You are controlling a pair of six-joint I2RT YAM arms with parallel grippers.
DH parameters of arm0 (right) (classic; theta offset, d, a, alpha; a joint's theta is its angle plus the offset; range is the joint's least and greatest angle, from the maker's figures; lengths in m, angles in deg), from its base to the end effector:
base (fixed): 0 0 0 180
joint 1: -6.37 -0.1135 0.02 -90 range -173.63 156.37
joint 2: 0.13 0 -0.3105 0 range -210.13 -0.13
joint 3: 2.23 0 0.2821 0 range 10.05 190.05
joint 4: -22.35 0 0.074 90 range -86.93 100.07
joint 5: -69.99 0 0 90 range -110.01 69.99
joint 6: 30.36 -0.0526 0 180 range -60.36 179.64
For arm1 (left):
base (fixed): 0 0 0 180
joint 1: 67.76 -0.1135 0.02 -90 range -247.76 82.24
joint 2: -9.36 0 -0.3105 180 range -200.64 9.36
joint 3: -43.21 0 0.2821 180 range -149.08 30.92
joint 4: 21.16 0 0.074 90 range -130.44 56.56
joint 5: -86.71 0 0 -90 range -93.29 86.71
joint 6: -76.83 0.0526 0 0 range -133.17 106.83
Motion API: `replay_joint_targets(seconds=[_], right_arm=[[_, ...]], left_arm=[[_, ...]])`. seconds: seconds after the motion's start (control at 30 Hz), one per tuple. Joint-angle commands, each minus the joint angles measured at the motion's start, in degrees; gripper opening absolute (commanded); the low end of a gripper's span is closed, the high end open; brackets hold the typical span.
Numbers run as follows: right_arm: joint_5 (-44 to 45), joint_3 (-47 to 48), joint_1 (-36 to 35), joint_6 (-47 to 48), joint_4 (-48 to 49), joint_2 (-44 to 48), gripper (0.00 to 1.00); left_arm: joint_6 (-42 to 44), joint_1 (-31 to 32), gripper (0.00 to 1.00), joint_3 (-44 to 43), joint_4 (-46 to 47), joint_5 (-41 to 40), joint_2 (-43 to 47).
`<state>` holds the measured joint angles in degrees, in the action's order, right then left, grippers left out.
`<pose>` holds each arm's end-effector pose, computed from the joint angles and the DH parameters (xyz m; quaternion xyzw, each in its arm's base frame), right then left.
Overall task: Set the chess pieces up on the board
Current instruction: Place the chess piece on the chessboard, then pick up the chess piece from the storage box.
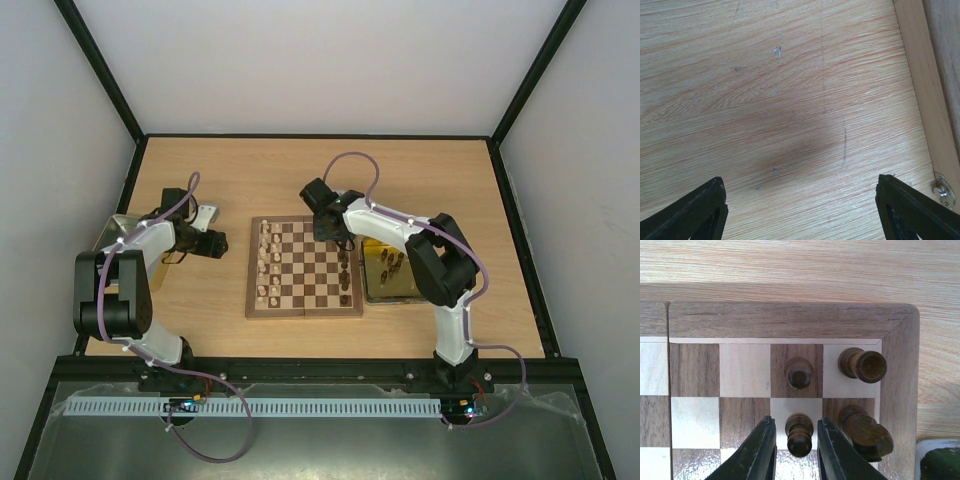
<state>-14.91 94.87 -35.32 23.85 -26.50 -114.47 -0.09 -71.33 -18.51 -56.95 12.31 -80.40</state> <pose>0.3531 0.3082 0.1972 -0.0411 0.9765 0.0955 0.1886 0.3229 0.0060 0.1795 0.1106 0.9592 -0.0983 0.2411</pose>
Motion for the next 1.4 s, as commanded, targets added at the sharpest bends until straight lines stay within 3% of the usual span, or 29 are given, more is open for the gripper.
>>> replay_joint_targets(seconds=[0.0, 0.43, 0.6, 0.83, 1.37], right_arm=[[1.2, 1.7, 0.2, -0.3, -0.9, 1.6, 0.23], [0.8, -1.0, 0.1, -1.6, -3.6, 14.1, 0.23], [6.5, -9.7, 0.6, -2.9, -3.6, 19.3, 0.22], [5.9, -24.4, 6.3, -4.6, 1.3, 26.0, 0.22], [1.4, -27.5, 12.9, -5.8, 7.4, 21.8, 0.22]], left_arm=[[0.7, -0.5, 0.81, 0.4, -0.9, 0.8, 0.9], [0.6, -0.6, 0.81, -0.1, -0.9, 0.6, -0.3], [0.4, -0.5, 0.81, 0.0, -1.1, 0.4, 0.7], [0.3, -0.5, 0.81, 0.1, -1.5, 0.5, 0.7], [0.7, -0.5, 0.81, 0.2, -1.5, 1.5, 0.3]])
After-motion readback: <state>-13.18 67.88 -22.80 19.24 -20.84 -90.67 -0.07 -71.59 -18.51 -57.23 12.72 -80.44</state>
